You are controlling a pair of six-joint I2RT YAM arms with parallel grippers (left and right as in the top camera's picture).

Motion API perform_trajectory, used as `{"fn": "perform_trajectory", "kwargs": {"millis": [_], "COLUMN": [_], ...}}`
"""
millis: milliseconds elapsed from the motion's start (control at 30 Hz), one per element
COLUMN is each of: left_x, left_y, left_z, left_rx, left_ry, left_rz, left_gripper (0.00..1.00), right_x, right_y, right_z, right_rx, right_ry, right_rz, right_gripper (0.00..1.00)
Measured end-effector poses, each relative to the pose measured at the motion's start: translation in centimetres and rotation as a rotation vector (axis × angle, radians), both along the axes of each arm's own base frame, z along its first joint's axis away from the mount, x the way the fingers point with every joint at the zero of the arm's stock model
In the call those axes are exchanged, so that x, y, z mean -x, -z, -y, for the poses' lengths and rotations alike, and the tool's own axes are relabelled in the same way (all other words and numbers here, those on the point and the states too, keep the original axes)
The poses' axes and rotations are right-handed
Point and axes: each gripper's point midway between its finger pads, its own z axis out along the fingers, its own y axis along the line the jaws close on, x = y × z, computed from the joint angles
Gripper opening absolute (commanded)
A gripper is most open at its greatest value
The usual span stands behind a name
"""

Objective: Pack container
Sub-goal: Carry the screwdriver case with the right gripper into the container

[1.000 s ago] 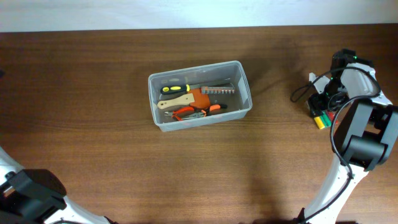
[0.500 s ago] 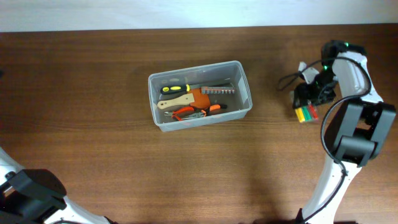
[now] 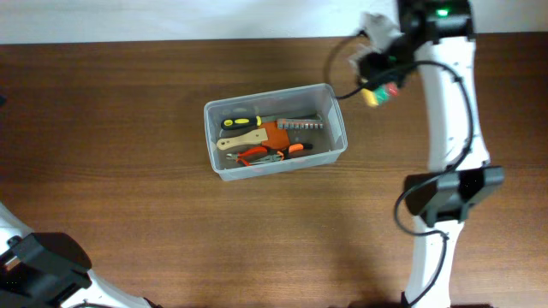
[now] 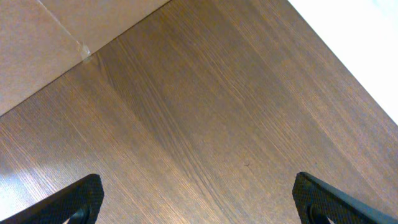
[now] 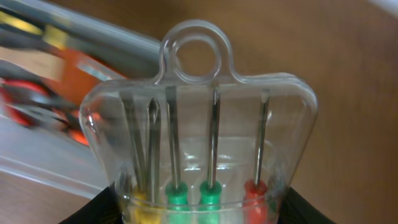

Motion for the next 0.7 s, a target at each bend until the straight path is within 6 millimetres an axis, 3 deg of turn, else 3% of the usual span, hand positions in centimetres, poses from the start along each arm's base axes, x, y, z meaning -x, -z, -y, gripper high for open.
{"fn": "perform_trajectory", "kwargs": {"millis": [133, 300, 400, 533, 700], "left_x": [0.0, 0.0, 0.0, 0.0, 0.0], "left_y": [0.0, 0.0, 0.0, 0.0, 0.0], "left_z": [0.0, 0.0, 0.0, 0.0, 0.0], "left_rx": [0.000, 0.000, 0.000, 0.000, 0.000], "left_ry": [0.000, 0.000, 0.000, 0.000, 0.000], "left_rz": [0.000, 0.000, 0.000, 0.000, 0.000], "left_gripper": [0.99, 0.99, 0.99, 0.99, 0.99], "right_x": [1.4, 3.6, 4.5, 5.9, 4.4], "right_y": [-1.1, 0.3, 2.5, 6.6, 10.9], "right_z": [-6.9, -12.9, -14.2, -14.3, -14.6], "right_rx": [0.011, 0.061, 0.098, 0.154, 0.216], "right_ry": [-0.210, -0.494, -0.626, -0.799, -0.916], "right_rz": [0.058, 0.070, 0.040, -0.040, -0.002], "right_gripper": [0.21, 0.08, 0.06, 0.04, 0.04]}}
